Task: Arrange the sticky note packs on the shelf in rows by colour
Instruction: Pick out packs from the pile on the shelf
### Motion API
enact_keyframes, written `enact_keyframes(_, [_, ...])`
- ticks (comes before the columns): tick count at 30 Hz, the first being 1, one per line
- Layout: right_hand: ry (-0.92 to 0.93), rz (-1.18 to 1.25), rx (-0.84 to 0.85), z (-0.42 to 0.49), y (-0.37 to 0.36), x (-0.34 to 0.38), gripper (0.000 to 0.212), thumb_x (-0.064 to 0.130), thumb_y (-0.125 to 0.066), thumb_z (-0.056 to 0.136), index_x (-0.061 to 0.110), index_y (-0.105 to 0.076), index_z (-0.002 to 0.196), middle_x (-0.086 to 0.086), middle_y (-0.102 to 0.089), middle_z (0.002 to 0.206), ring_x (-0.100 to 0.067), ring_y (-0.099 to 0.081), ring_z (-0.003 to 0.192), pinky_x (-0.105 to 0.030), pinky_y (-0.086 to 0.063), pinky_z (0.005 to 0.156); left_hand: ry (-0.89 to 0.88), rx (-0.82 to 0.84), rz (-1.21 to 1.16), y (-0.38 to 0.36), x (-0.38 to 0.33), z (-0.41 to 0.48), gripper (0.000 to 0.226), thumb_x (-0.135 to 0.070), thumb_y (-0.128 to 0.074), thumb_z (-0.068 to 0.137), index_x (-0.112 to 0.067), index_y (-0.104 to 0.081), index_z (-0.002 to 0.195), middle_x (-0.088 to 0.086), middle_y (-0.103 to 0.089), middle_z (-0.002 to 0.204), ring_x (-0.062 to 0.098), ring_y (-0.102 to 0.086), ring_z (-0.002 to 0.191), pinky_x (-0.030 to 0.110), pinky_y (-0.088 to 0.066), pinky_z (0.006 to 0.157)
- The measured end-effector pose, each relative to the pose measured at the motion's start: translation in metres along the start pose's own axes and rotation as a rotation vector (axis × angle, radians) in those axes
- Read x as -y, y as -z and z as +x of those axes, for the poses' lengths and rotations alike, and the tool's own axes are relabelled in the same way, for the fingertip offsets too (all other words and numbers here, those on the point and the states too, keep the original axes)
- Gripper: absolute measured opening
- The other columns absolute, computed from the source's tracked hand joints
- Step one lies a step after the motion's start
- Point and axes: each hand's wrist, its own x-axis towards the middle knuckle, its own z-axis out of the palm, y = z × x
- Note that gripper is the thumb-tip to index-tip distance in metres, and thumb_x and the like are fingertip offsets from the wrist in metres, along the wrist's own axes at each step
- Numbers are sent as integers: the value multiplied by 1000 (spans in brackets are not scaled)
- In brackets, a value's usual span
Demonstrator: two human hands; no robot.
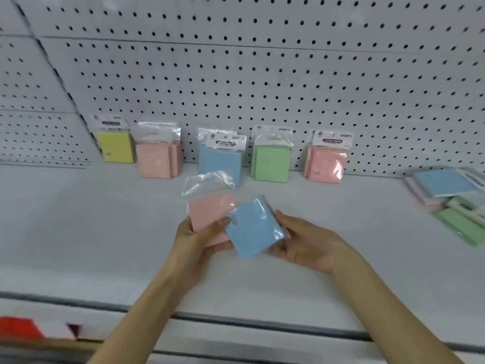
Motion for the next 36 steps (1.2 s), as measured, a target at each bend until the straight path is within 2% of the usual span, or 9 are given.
enact_keyframes(4, [112, 126, -1, 25, -6, -5, 39, 10, -75, 70, 4, -68, 108, -9, -65, 111, -19, -59, 100, -34, -46, 98, -15, -105, -45, 13, -4, -7, 38, -6, -70, 74, -3, -64, 112, 16, -71, 108, 31, -69, 94, 50, -58, 74])
enact_keyframes(7, [279, 108, -87, 37, -23, -8, 36, 11, -68, 68, 7, -66, 103, -6, -72, 97, -17, -67, 85, -29, -54, 80, -43, -159, -29, 17, -8, -11, 36, -3, -68, 75, -4, -64, 110, 15, -72, 105, 31, -69, 91, 50, -58, 73])
enact_keyframes(17, [662, -179, -265, 56, -52, -26, 27, -5, -62, 84, 17, -67, 99, 4, -74, 93, -11, -68, 86, -25, -55, 70, -134, -256, 62, 35, -12, 7, 34, -6, -74, 74, -7, -66, 106, 11, -73, 101, 29, -70, 91, 42, -59, 69])
enact_keyframes(20, [736, -233, -430, 69, -49, -17, 24, -4, -65, 83, 18, -67, 93, 11, -72, 85, 0, -63, 73, -17, -50, 64, -133, -269, 163, 53, -21, 26, 18, -6, -61, 88, -12, -64, 104, 10, -72, 98, 30, -69, 88, 35, -58, 63])
enact_keyframes(23, [800, -419, -617, 88, -46, -7, 19, 0, -68, 81, 17, -58, 80, 8, -62, 78, 2, -54, 60, -14, -43, 56, -117, -261, 144, 77, -33, 43, 23, -2, -53, 92, -16, -62, 107, 11, -70, 101, 28, -70, 86, 39, -59, 62])
enact_keyframes(27, [900, -669, -628, 115, -55, 3, 40, 0, -69, 79, 35, -52, 86, 12, -60, 92, -8, -57, 77, -13, -46, 66, -111, -187, 124, 100, -45, 54, 30, 3, -50, 90, -15, -59, 113, 17, -67, 108, 32, -69, 89, 48, -59, 67])
enact_keyframes(31, [1035, -900, -688, 139, -60, 9, 39, 0, -72, 76, 14, -62, 111, 6, -54, 102, -18, -53, 91, -20, -42, 81, -71, -135, 93, 113, -50, 64, 36, -2, -55, 88, -8, -57, 122, 22, -66, 113, 37, -67, 96, 53, -57, 74])
enact_keyframes(34, [1173, -1041, -703, 151, -60, 15, 42, 1, -73, 76, 9, -63, 116, 14, -50, 101, -7, -44, 99, -4, -32, 87, -65, -130, 68, 115, -53, 71, 30, -2, -50, 91, -10, -60, 119, 17, -70, 105, 32, -69, 90, 50, -59, 72])
enact_keyframes(36, [1222, -1125, -723, 159, -59, 18, 42, 3, -74, 76, 9, -63, 117, 11, -54, 102, -7, -41, 102, -4, -30, 90, -73, -134, 50, 116, -53, 75, 26, -3, -51, 92, -14, -63, 112, 10, -71, 99, 28, -69, 87, 44, -60, 68])
